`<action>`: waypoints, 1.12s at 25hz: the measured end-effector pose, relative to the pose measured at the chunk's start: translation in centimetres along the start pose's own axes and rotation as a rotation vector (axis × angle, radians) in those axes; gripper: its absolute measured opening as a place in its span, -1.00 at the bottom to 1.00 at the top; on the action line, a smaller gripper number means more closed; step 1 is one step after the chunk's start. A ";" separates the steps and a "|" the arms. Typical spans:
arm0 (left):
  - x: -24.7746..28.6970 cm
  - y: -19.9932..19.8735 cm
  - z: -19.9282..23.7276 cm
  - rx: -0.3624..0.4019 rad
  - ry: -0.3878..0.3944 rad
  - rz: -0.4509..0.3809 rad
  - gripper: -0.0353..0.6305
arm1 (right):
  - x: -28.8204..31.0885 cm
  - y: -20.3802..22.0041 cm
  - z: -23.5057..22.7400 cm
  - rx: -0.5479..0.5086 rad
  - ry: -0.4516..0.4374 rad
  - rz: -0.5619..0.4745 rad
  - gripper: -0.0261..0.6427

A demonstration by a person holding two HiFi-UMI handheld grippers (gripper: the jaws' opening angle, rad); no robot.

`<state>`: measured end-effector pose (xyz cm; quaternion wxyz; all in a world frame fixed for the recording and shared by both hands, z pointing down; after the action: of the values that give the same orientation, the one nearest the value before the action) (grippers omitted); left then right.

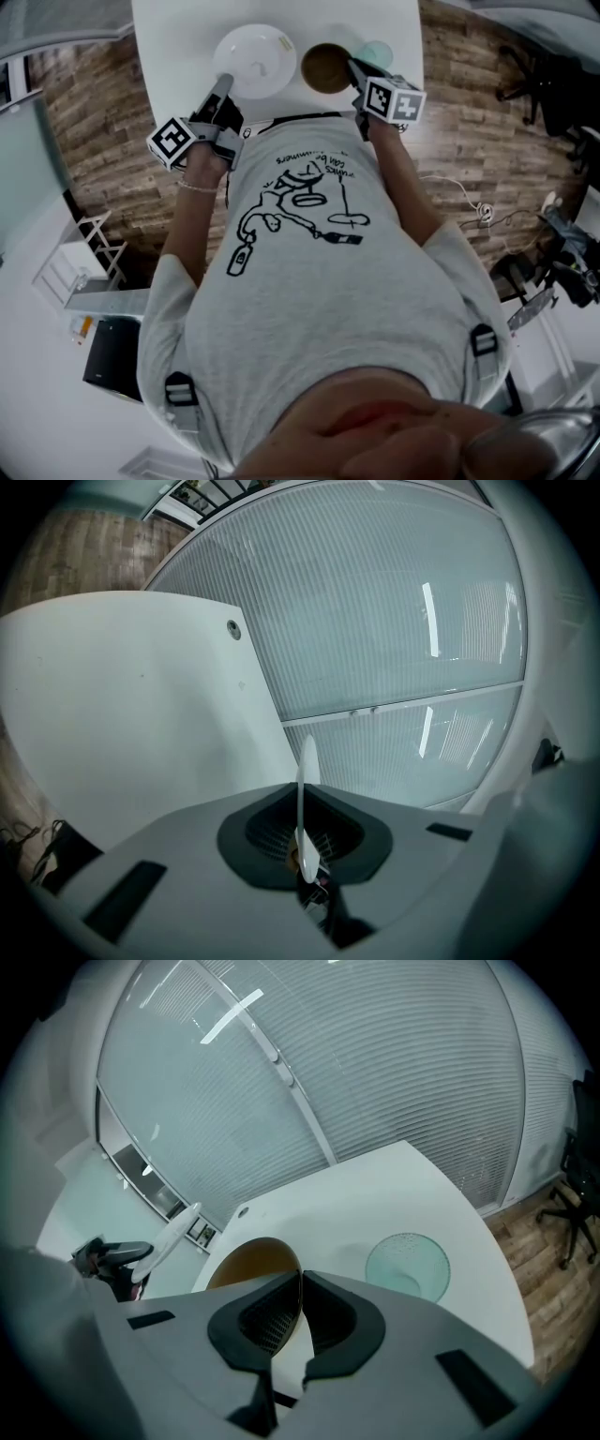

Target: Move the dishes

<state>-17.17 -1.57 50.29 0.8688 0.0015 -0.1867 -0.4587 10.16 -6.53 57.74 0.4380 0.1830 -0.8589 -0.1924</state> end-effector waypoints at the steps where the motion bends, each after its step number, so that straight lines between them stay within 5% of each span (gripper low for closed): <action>1: 0.0 0.0 0.0 -0.002 0.000 0.000 -0.86 | 0.3 0.3 -0.2 0.006 0.006 0.002 -0.80; 28: 0.0 -0.1 -0.2 0.000 0.016 -0.012 -0.86 | 5.6 4.6 -4.8 0.081 0.118 0.023 -0.80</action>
<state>-17.20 -1.68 50.04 0.8674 0.0063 -0.1794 -0.4641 10.37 -6.09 66.44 0.4821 0.2019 -0.8407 -0.1415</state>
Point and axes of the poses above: the fingertips, and each gripper's own axes: x forward along the fingers, z to its left, y out of its underside, the point moved 2 cm from there along -x, backward along the fingers, and after that the axes turned 6 degrees about x, right-handed, at the moved point
